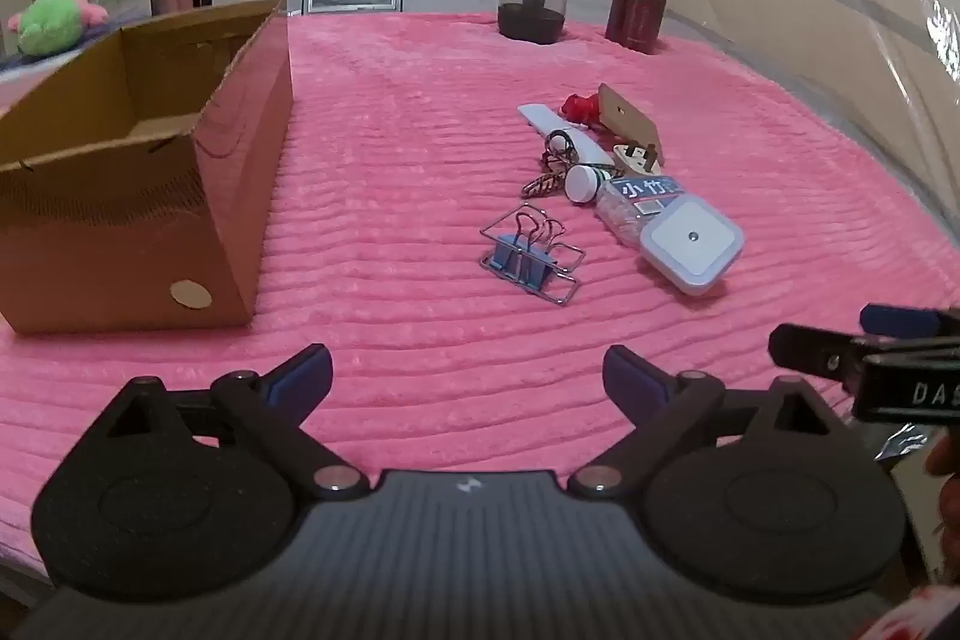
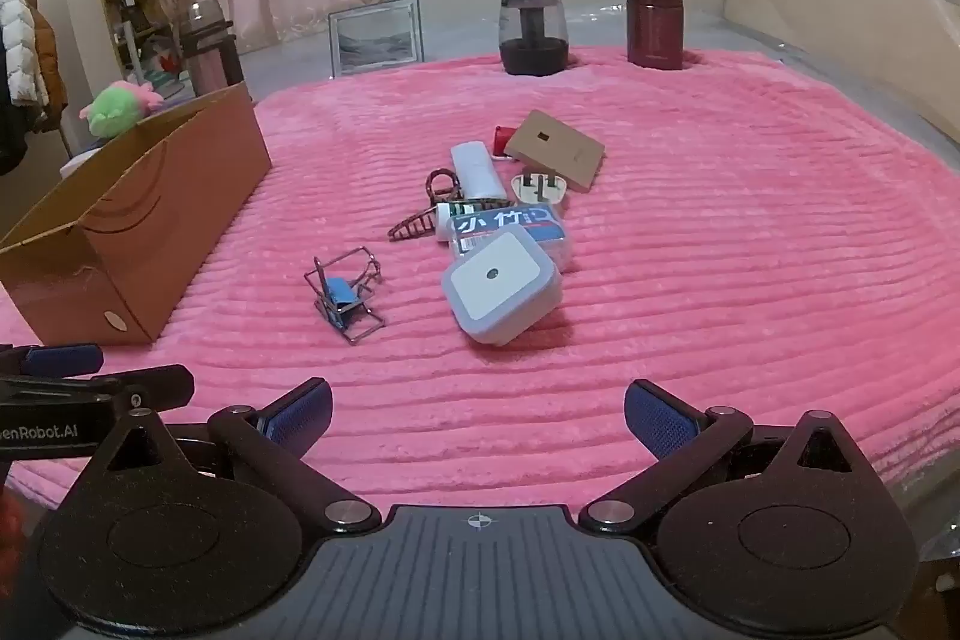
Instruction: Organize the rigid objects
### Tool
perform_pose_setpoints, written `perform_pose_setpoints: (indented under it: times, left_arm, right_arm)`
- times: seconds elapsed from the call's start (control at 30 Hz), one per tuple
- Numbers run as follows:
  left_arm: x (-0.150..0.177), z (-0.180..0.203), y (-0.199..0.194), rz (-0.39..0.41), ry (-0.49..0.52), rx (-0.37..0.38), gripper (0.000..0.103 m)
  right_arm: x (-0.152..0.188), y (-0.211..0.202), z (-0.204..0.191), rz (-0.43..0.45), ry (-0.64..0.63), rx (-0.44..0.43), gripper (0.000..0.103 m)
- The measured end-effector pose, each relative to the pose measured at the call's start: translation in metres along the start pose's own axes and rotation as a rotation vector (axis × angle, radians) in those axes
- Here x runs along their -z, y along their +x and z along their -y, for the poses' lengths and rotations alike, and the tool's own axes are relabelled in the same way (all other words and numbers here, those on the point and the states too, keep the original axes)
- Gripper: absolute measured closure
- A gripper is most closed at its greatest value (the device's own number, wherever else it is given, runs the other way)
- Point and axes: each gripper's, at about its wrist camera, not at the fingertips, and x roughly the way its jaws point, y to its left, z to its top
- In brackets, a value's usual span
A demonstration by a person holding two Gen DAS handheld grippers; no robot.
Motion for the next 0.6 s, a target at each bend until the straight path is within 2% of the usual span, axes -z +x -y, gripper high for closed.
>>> perform_pose_setpoints:
  times: [0.1, 0.13, 0.2, 0.6]
  left_arm:
    - [0.0023, 0.0061, -0.0026, 0.003, 0.005, 0.010, 0.009]
    - [0.0001, -0.0007, 0.0000, -0.018, -0.029, 0.023, 0.009]
    - [-0.0023, -0.0017, 0.0022, -0.036, -0.028, 0.032, 0.010]
    - [0.0007, -0.0017, 0.0009, -0.015, -0.017, 0.059, 0.011]
  right_arm:
    - [-0.0014, -0.0013, 0.0014, 0.000, -0.005, 0.007, 0.002]
    - [-0.0019, -0.0018, 0.0017, 0.002, -0.007, 0.009, 0.002]
    - [0.0022, -0.0003, 0.0014, 0.007, -0.009, 0.011, 0.002]
    - [-0.0001, -0.0004, 0.0050, 0.004, 0.004, 0.011, 0.002]
